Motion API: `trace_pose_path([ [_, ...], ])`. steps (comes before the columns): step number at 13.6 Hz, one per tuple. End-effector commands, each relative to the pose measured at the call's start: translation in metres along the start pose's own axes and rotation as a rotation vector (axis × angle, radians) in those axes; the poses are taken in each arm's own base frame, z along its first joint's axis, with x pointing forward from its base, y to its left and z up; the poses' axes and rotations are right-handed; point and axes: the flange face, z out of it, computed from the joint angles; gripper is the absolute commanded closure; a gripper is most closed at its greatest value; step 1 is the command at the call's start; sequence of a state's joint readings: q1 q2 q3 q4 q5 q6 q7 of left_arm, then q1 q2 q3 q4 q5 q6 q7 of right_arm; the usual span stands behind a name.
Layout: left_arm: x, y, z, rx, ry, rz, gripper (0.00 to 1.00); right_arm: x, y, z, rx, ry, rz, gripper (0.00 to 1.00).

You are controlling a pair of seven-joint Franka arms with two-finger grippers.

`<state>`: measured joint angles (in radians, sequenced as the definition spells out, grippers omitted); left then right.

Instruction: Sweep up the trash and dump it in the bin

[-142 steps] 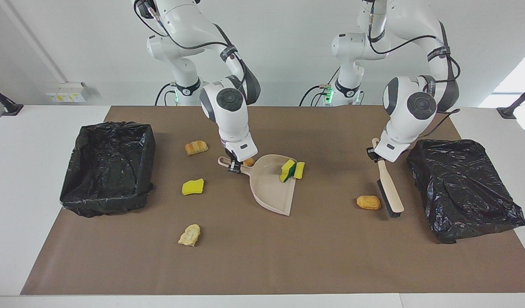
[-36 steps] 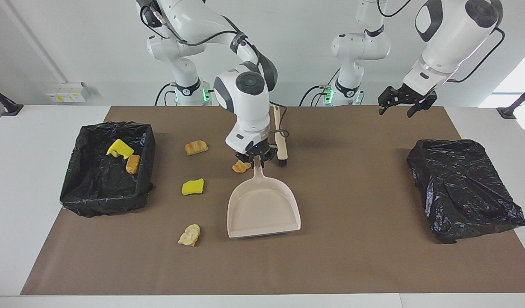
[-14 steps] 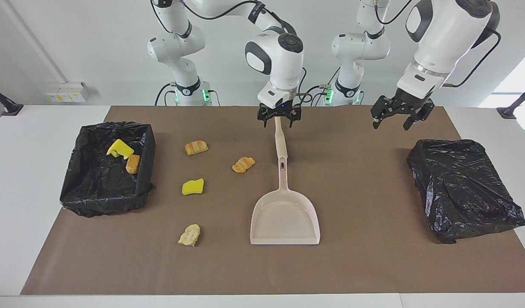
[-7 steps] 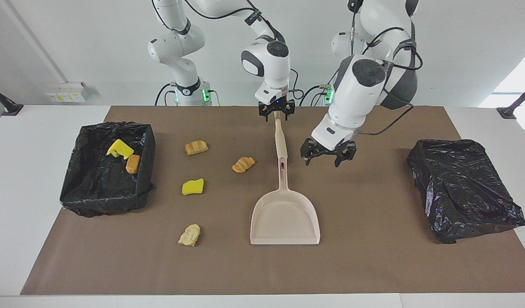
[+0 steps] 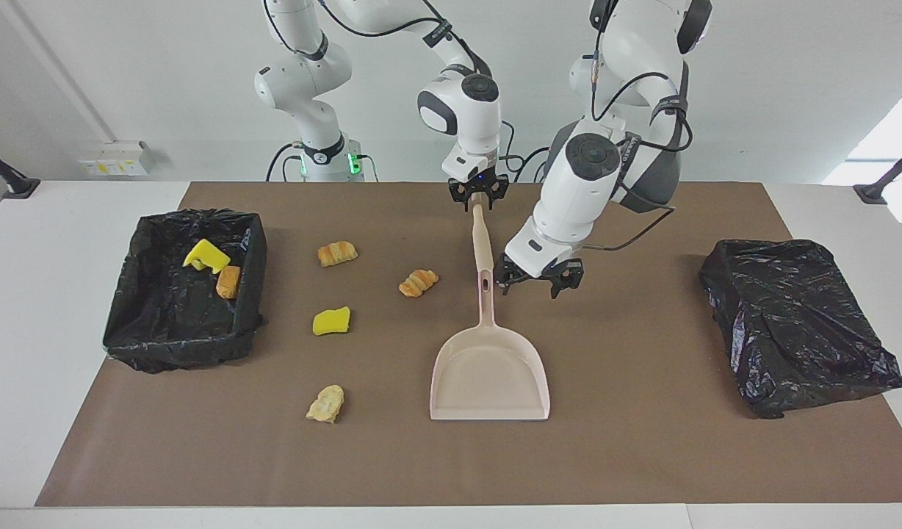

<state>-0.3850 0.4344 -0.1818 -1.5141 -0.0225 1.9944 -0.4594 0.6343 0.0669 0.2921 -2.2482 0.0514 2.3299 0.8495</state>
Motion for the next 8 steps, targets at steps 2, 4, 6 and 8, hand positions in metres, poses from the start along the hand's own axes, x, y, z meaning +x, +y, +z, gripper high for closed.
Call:
trace_pose_path([
  [2,-0.018,0.018,0.041,0.034,-0.033,0.007,0.00,0.012,0.013,-0.017,-0.049,-0.009,-0.034,1.00],
  [4,-0.024,0.027,0.053,0.041,-0.050,0.021,0.00,0.024,0.042,-0.041,-0.087,-0.028,-0.032,1.00],
  [6,-0.026,0.031,0.061,0.046,-0.063,0.028,0.00,0.040,0.077,-0.056,-0.102,-0.054,0.003,1.00],
  [8,-0.028,0.032,0.061,0.047,-0.070,0.029,0.07,0.046,0.099,-0.071,-0.113,-0.057,0.029,1.00],
])
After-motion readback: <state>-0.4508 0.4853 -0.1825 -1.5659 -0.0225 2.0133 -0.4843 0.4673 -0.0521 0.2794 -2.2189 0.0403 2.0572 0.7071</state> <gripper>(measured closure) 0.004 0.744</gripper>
